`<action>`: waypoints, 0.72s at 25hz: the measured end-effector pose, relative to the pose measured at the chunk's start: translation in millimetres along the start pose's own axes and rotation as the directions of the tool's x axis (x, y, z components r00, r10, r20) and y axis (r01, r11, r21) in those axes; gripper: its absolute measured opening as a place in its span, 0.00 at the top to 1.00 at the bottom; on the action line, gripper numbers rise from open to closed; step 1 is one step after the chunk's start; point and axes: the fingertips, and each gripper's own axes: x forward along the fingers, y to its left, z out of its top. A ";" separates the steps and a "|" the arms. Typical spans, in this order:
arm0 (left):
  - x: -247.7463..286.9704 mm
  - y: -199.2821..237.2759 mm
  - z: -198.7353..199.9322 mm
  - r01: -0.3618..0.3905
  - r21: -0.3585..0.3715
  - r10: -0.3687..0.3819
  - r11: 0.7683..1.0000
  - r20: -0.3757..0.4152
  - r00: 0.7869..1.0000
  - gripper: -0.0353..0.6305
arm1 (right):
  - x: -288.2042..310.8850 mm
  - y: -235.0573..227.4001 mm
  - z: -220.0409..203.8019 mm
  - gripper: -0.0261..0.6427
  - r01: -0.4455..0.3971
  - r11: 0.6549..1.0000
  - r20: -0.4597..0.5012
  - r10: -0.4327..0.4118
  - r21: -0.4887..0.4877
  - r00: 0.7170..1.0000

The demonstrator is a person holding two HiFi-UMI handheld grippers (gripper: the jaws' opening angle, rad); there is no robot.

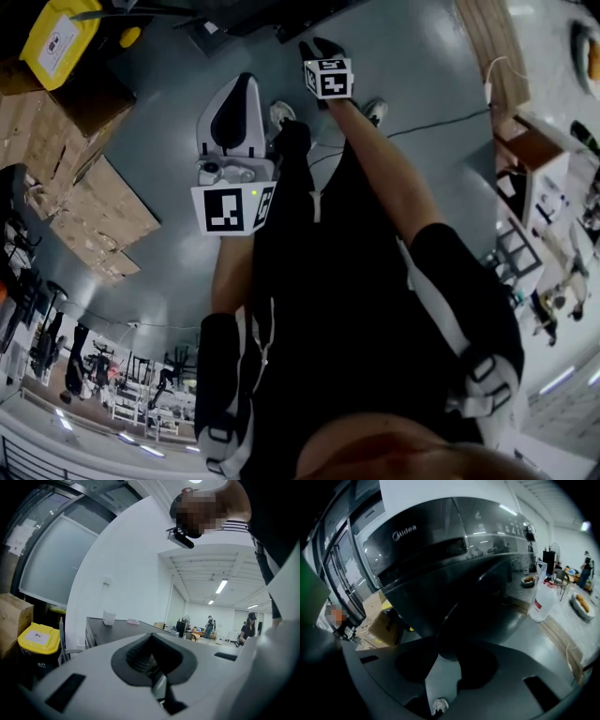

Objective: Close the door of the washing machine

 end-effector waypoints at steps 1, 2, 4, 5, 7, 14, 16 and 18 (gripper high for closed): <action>0.2 -3.8 3.6 -0.010 -0.005 0.010 1.000 0.001 1.000 0.94 | -12.2 -2.1 4.2 0.78 -0.010 1.000 0.004 0.010 -0.010 1.000; 0.0 -7.7 7.5 -0.021 -0.012 0.021 1.000 0.004 1.000 0.94 | -25.0 -4.0 9.7 0.79 -0.025 1.000 0.013 0.025 -0.014 1.000; -1.2 -17.3 17.1 -0.036 -0.021 0.037 0.999 0.015 0.999 0.94 | -52.4 -7.8 24.8 0.82 -0.059 0.998 0.038 0.060 -0.013 0.998; -2.4 -23.8 22.2 -0.041 -0.018 0.041 0.999 0.018 0.999 0.94 | -67.4 -10.2 33.4 0.82 -0.073 0.997 0.051 0.074 -0.018 0.996; -6.0 -39.0 32.3 -0.051 -0.008 0.051 0.999 0.023 0.998 0.94 | -100.5 -15.9 52.2 0.84 -0.093 0.995 0.077 0.097 -0.043 0.992; -18.7 -72.2 61.6 -0.102 -0.055 0.106 0.993 0.083 0.991 0.94 | -210.9 -13.0 142.5 0.88 -0.173 0.976 0.227 0.199 -0.131 0.953; -24.9 -80.4 70.0 -0.131 -0.051 0.135 0.990 0.091 0.987 0.94 | -247.1 -9.0 167.3 0.89 -0.187 0.972 0.285 0.221 -0.143 0.933; -32.8 -88.2 82.1 -0.170 -0.034 0.173 0.985 0.114 0.978 0.94 | -283.2 -6.1 189.0 0.92 -0.202 0.968 0.339 0.243 -0.151 0.909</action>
